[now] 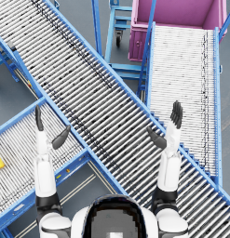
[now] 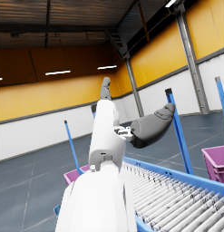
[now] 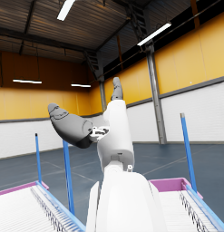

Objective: Pick up the oil and place it on the left assembly line, put the cola on the right, and keep Sprite still

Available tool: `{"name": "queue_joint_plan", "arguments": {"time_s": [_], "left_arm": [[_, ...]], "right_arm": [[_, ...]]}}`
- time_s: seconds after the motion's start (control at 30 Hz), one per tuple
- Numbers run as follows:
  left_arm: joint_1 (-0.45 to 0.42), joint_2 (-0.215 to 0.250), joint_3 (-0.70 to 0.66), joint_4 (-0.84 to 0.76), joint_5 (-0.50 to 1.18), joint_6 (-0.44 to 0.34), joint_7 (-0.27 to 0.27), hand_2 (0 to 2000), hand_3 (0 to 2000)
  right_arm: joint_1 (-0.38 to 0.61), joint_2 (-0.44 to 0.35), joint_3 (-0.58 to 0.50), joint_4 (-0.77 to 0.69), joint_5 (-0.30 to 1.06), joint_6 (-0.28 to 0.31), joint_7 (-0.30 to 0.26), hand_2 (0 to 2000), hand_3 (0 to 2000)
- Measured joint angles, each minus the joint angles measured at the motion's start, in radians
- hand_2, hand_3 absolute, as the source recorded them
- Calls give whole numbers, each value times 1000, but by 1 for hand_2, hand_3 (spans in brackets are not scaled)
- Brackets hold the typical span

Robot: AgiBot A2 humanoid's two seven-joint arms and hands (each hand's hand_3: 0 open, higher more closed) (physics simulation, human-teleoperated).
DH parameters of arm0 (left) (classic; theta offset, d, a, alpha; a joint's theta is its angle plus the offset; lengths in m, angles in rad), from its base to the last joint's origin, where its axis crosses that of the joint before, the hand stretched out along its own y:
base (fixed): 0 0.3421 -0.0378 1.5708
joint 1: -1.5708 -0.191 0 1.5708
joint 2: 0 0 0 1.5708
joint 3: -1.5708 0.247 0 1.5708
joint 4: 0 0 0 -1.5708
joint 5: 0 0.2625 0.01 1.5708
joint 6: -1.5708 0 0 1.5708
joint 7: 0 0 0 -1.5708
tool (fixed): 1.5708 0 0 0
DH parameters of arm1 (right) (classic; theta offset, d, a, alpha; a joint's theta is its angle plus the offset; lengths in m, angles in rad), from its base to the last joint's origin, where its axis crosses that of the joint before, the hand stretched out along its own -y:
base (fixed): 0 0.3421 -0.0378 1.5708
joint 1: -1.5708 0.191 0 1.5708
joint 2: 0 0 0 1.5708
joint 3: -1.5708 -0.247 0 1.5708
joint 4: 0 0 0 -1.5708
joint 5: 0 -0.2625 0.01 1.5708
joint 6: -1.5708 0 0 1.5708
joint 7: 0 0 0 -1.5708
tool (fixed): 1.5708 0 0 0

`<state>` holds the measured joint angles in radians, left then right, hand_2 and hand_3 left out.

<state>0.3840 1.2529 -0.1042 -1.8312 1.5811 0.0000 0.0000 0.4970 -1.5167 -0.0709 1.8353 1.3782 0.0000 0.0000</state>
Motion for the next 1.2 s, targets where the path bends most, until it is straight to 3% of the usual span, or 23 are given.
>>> {"name": "queue_joint_plan", "arguments": {"time_s": [0.23,0.87,1.2], "left_arm": [[-16,-1,50,1,-70,12,12,0,0],[-89,-43,286,32,-541,94,94,0,0],[-94,-46,306,35,-580,101,100,0,0]], "right_arm": [[-35,37,29,-7,-47,12,-12,0,0],[-195,289,253,-37,-352,93,-94,0,0],[-207,309,272,-39,-377,100,-101,0,0]]}}
